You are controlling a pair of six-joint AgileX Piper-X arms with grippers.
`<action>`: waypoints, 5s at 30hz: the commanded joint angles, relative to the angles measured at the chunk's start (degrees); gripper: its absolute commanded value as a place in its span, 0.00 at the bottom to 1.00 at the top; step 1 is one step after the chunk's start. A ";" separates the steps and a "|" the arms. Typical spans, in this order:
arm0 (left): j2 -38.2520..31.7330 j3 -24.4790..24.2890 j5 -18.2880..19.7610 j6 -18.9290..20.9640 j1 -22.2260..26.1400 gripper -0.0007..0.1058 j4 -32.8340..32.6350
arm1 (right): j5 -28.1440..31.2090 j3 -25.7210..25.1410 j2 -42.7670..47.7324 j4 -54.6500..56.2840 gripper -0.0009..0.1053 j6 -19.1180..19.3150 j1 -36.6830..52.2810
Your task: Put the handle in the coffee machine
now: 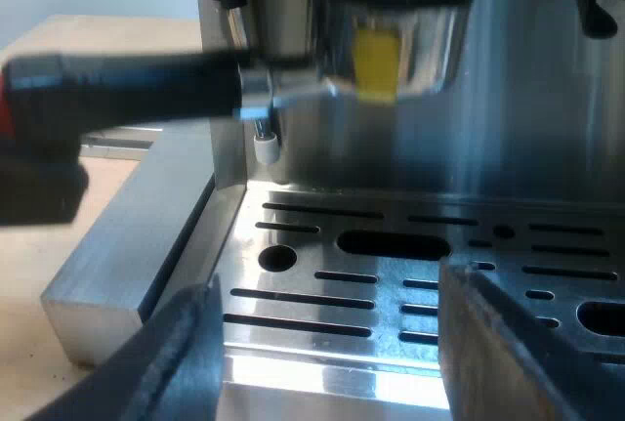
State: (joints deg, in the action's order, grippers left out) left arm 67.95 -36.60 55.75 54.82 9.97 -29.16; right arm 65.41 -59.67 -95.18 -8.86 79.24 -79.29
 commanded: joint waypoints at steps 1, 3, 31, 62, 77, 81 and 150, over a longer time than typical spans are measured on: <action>-0.43 -1.07 3.42 0.28 -0.27 0.01 2.20 | 0.34 0.03 0.04 -0.30 0.49 0.76 0.44; -0.43 -1.07 3.41 0.35 -0.27 0.01 2.48 | 0.34 0.03 0.04 -0.30 0.49 0.76 0.44; -0.57 -4.41 10.40 3.20 -0.27 0.01 3.37 | 0.38 0.03 0.04 1.47 0.49 0.76 1.86; -2.39 -4.57 14.49 1.62 -0.27 0.01 3.77 | -15.24 3.18 -6.34 -17.36 0.39 10.99 11.72; -2.39 -4.57 12.60 1.62 -0.27 0.01 3.77 | -15.61 -1.09 -15.83 -39.08 0.26 19.94 18.93; -2.39 -4.57 12.34 1.62 -0.27 0.01 3.77 | -14.96 -4.55 -18.04 -39.25 0.26 20.92 20.06; -0.84 -18.27 -11.33 3.21 2.84 0.02 -13.00 | -10.14 -13.18 -20.79 -59.67 0.26 38.06 21.78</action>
State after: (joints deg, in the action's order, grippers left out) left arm 67.69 -54.54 45.17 57.82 12.97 -41.43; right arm 56.76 -71.41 -119.63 -62.42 117.10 -57.92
